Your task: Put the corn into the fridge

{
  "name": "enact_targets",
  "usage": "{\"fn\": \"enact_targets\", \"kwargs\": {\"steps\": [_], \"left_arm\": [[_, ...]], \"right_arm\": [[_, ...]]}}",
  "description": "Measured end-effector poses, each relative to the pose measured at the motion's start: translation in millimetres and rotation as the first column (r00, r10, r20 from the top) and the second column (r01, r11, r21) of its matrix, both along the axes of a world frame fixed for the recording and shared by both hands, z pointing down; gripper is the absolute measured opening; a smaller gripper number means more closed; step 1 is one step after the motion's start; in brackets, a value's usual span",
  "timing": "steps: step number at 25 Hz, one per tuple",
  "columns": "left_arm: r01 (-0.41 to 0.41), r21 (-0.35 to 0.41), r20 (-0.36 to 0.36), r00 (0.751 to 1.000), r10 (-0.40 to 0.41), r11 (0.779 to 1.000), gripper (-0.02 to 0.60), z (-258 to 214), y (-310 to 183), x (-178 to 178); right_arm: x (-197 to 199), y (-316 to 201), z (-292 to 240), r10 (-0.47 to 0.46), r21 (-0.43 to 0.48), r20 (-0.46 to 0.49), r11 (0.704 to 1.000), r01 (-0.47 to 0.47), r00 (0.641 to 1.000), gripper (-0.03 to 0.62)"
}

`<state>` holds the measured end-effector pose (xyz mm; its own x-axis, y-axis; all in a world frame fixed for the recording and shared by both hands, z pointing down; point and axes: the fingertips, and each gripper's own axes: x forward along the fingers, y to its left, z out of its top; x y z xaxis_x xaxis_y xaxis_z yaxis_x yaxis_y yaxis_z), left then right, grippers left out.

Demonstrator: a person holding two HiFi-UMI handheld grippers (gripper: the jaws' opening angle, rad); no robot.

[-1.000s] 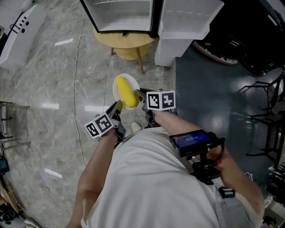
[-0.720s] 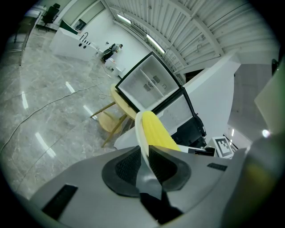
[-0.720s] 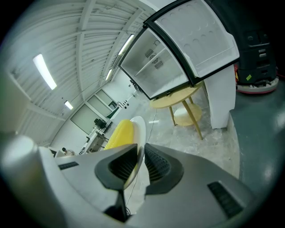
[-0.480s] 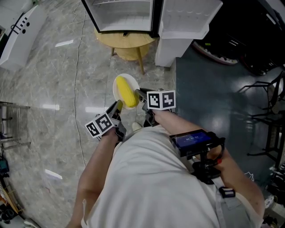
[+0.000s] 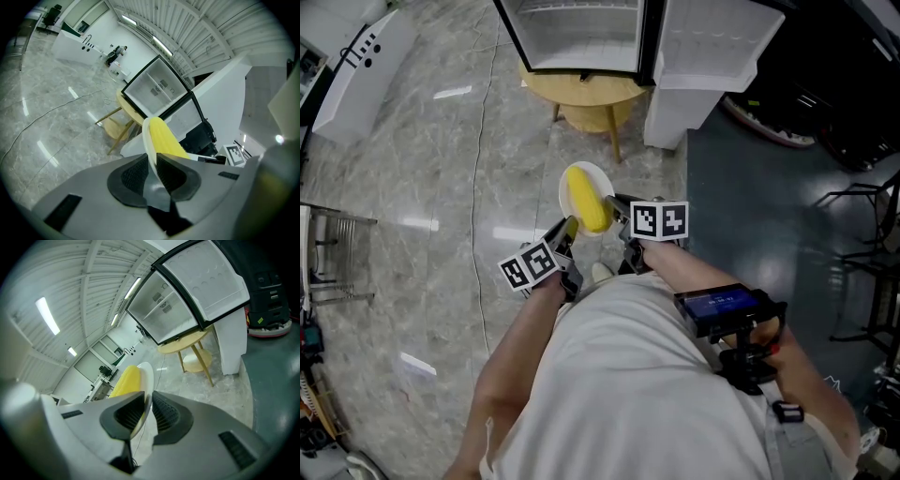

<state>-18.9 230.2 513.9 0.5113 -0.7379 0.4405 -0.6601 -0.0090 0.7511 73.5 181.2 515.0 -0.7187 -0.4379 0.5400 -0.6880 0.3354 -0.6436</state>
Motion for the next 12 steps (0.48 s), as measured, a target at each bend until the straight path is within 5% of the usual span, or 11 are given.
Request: {"fn": "enact_targets", "kwargs": {"steps": [12], "left_arm": [[0.001, -0.003, -0.005, 1.0, -0.001, 1.0, 0.063, -0.5, 3.2, -2.2]], "right_arm": [[-1.1, 3.9, -0.4, 0.002, -0.002, 0.001, 1.0, -0.002, 1.0, 0.054]]}}
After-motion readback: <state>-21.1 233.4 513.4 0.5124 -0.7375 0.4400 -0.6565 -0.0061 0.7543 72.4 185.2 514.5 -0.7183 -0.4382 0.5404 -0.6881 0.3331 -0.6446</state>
